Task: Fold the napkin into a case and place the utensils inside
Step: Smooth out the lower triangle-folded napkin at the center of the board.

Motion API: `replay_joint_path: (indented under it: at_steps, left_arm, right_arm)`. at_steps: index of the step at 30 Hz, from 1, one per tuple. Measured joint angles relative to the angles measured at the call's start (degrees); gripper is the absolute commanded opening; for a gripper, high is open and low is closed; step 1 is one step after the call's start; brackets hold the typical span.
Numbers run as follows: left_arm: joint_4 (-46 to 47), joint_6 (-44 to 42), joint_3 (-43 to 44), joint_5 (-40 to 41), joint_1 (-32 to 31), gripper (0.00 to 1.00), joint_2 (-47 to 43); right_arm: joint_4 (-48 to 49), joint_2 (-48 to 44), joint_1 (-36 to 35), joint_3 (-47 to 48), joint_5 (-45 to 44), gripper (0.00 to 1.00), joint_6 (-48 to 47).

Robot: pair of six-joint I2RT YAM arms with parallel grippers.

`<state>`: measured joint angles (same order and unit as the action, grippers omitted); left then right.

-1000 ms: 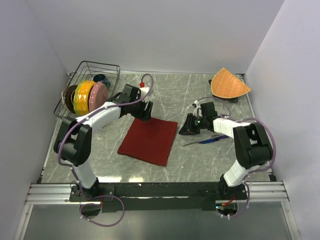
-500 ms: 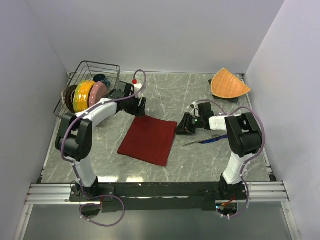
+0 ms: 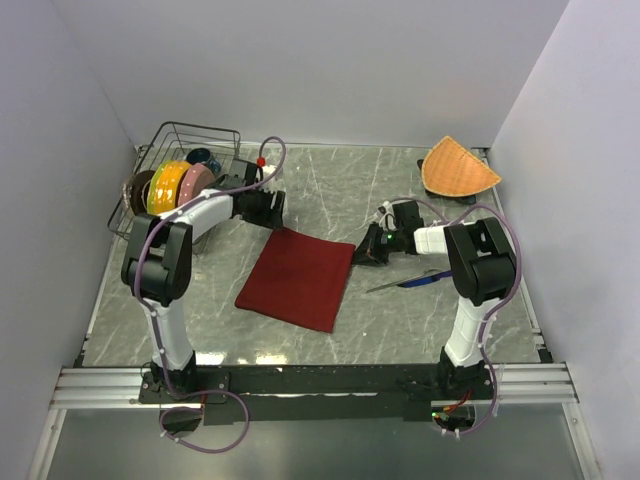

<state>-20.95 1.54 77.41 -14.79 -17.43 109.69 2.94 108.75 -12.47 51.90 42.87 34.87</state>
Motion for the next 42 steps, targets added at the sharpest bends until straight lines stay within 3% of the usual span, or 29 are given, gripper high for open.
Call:
replay_joint_path:
  at_steps: [3,11,14,22,26,28,42]
  left_arm:
    - [0.07,-0.04,1.97,-0.20,0.15,0.68,1.99]
    - [-0.35,-0.44,3.04,-1.44,0.55,0.61,5.35]
    - [-0.46,-0.50,3.04,-1.88,0.55,0.55,6.34]
    - [-0.74,-0.28,3.10,-4.76,0.63,0.28,6.43]
    - [-0.76,-0.17,2.43,-5.31,0.68,0.07,6.43]
    - [-0.68,0.17,2.21,-5.29,0.70,0.01,6.43]
    - [2.14,1.25,0.42,-4.48,1.20,0.01,5.75]
  right_arm:
    - [-0.26,0.61,0.02,0.66,0.17,0.00,0.02]
    - [-0.85,1.01,0.02,1.31,0.28,0.00,-0.02]
    - [-0.96,1.11,0.02,1.42,0.24,0.00,0.00]
    - [-1.03,1.11,0.02,1.44,0.11,0.00,0.02]
    - [-1.07,1.11,0.02,1.44,0.07,0.00,0.02]
    - [-1.09,1.11,0.02,1.44,0.02,0.00,0.02]
    - [-1.09,1.09,0.02,1.44,-0.33,0.00,0.04]
